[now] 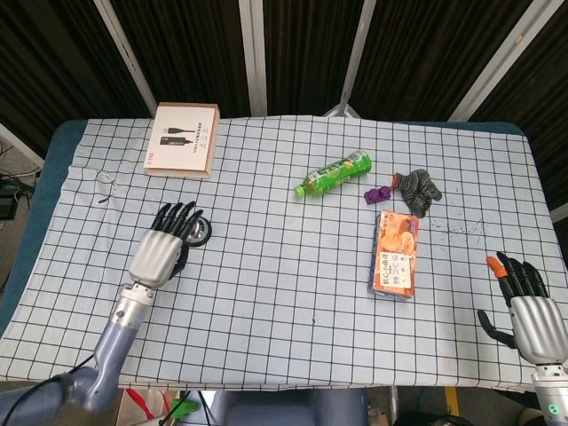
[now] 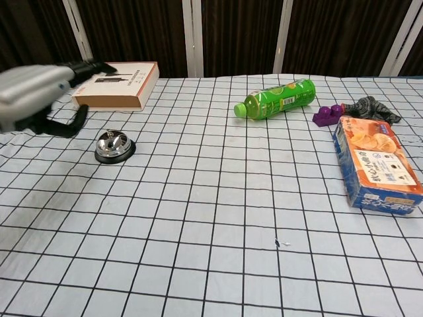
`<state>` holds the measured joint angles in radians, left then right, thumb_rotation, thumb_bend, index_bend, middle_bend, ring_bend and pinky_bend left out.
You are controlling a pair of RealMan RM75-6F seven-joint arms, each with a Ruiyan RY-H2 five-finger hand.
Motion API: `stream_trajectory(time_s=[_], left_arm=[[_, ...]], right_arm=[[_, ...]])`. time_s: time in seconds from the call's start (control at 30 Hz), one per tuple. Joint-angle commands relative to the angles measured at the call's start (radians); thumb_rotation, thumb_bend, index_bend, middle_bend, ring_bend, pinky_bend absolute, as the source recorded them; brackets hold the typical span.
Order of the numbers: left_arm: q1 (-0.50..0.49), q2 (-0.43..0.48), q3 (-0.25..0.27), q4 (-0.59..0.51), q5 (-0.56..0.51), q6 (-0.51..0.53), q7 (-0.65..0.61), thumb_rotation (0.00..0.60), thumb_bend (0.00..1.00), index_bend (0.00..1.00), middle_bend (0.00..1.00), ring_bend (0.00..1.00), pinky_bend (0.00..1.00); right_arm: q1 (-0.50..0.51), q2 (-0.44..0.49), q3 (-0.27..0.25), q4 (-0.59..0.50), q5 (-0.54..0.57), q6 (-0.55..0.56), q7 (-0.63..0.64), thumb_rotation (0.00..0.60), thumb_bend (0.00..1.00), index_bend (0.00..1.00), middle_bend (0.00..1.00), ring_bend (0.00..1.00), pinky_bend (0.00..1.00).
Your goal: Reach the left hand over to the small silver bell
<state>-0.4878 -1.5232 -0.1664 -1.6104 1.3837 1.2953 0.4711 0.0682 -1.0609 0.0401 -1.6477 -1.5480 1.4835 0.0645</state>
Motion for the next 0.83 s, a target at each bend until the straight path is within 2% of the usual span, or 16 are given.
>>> stream_trajectory(time_s=[0.03, 0.2, 0.33, 0.47, 0.63, 0.83], left_arm=[[0.191, 0.286, 0.089, -0.332, 0.056, 0.224, 0.128, 0.6, 0.91, 0.0, 0.0, 0.0, 0.0], [0.307, 0.41, 0.172, -0.36, 0.12, 0.333, 0.02, 0.6, 0.91, 0.0, 0.0, 0.0, 0.0], [0.381, 0.461, 0.222, -0.297, 0.145, 0.39, -0.122, 0.6, 0.91, 0.0, 0.0, 0.0, 0.0], [0.423, 0.479, 0.252, -0.225, 0.142, 0.4, -0.239, 0.6, 0.91, 0.0, 0.0, 0.0, 0.0], [0.466, 0.478, 0.263, -0.161, 0.142, 0.426, -0.362, 0.6, 0.91, 0.0, 0.0, 0.0, 0.0], [0.484, 0.479, 0.264, -0.122, 0.175, 0.442, -0.414, 0.6, 0.91, 0.0, 0.0, 0.0, 0.0]], right_arm=[[0.0, -0.001, -0.002, -0.003, -0.002, 0.0, -0.005, 0.6, 0.39, 0.08, 0.0, 0.0, 0.0], [0.002, -0.003, -0.004, -0.009, -0.004, -0.004, -0.019, 0.6, 0.39, 0.08, 0.0, 0.0, 0.0], [0.002, -0.005, -0.004, -0.013, -0.004, -0.005, -0.028, 0.6, 0.39, 0.08, 0.0, 0.0, 0.0], [0.001, -0.006, -0.004, -0.016, -0.004, -0.004, -0.035, 0.6, 0.39, 0.08, 0.0, 0.0, 0.0], [0.0, -0.008, -0.006, -0.019, -0.009, 0.0, -0.046, 0.6, 0.39, 0.08, 0.0, 0.0, 0.0], [0.003, -0.013, 0.0, -0.023, -0.003, 0.001, -0.059, 0.6, 0.39, 0.08, 0.0, 0.0, 0.0]])
